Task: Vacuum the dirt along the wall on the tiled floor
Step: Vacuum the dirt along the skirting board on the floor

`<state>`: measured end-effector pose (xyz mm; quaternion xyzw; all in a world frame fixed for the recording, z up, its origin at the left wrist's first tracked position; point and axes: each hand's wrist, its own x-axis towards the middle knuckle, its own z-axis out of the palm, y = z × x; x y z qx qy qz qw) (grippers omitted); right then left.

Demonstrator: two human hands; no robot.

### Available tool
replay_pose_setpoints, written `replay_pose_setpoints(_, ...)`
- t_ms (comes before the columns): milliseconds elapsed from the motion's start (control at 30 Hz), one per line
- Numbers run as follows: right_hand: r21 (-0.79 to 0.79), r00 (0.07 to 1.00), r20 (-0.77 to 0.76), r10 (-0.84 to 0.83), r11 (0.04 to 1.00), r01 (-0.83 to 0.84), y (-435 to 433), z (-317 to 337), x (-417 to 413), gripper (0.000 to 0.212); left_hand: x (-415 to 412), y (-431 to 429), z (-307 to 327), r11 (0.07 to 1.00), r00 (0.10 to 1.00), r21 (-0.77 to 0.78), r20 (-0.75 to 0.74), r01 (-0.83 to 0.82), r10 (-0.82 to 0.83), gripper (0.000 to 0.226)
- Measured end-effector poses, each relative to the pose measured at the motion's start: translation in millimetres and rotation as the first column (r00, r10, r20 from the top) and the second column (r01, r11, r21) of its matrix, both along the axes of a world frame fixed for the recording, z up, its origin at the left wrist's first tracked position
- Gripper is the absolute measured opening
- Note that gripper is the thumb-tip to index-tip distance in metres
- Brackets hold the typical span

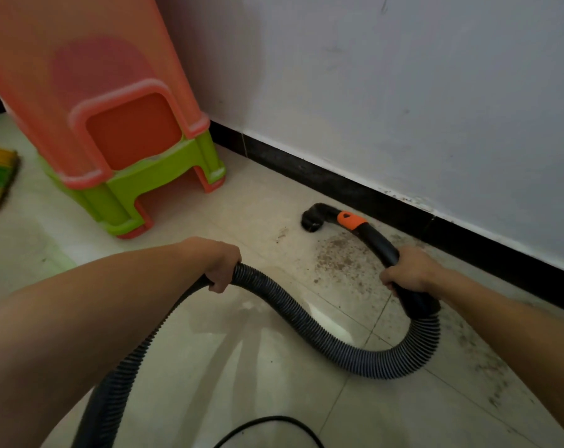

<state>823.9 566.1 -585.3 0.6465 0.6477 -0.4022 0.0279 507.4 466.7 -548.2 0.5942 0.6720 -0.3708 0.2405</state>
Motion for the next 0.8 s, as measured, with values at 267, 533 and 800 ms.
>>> replay_pose_setpoints(267, 0.003, 0.996, 0.004, 0.085, 0.996, -0.085, -3.0, -6.1, -32.0, 0.035, -23.0, -18.9, -1.8, 0.998, 0.999, -0.037, -0.02, -0.048, 0.047, 0.042)
replay_pose_setpoints(533, -0.115, 0.99, -0.065, 0.128, 0.984, -0.135, 0.4, 8.2, -37.1, 0.027, -28.9, -25.1, -9.3, 0.994, 0.998, -0.096, -0.021, -0.055, 0.054, 0.046)
replay_pose_setpoints(800, 0.122, 0.983, 0.136, 0.12, 0.983, -0.137, 19.3, -0.9, -85.1, 0.041, -46.5, -35.7, -10.7, 0.989, 0.99, -0.05, -0.028, -0.139, 0.137, 0.042)
